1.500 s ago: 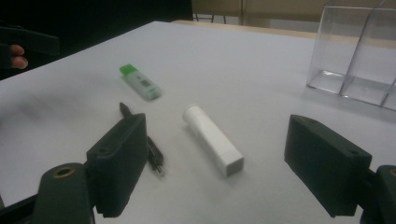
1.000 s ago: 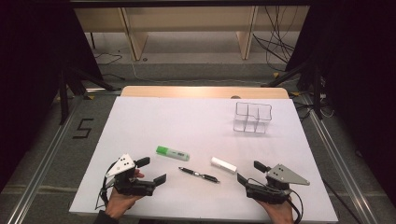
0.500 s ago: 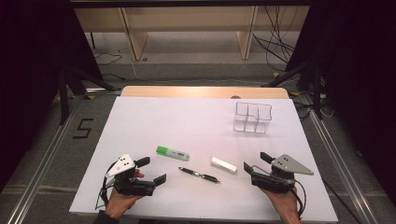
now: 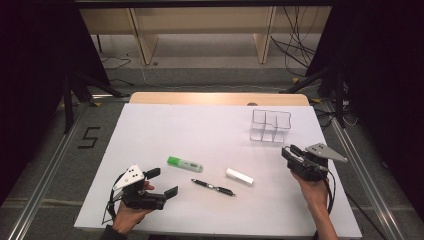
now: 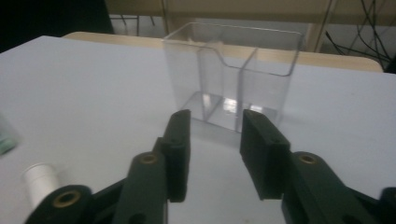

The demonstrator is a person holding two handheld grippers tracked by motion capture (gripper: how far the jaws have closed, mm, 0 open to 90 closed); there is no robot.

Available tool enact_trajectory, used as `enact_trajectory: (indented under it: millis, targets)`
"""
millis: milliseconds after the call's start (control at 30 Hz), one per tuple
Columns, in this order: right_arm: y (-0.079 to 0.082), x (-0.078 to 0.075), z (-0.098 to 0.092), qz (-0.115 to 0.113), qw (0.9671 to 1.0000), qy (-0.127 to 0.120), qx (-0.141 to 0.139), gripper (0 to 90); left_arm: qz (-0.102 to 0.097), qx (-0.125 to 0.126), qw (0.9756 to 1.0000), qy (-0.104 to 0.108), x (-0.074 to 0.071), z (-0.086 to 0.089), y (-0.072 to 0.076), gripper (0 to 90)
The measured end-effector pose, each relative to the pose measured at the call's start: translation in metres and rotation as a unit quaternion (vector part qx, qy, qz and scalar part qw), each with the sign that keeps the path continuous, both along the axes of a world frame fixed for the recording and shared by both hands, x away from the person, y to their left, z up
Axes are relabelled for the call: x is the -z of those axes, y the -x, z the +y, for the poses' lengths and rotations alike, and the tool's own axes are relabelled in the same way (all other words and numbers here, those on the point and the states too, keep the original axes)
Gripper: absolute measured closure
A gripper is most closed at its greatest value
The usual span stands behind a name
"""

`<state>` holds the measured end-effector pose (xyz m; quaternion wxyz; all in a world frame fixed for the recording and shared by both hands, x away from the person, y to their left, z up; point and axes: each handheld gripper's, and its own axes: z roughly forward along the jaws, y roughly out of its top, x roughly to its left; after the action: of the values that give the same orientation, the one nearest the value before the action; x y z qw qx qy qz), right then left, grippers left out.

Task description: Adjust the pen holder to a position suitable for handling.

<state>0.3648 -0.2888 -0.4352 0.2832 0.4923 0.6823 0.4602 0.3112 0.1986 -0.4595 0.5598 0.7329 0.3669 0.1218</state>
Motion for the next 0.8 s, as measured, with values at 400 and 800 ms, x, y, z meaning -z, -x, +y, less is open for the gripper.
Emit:
enact_trajectory:
  millis: [400, 800]
  targets:
    - [-0.061, 0.007, -0.032, 0.046, 0.995, -0.002, 0.089, 90.0, -0.001, 0.002, 1.0, 0.001, -0.001, 0.0, 0.0, 3.3]
    - [-0.103, 0.018, -0.038, 0.083, 0.9911, 0.004, 0.103, 90.0, -0.003, 0.006, 1.0, 0.001, -0.001, -0.001, 0.0, 3.5]
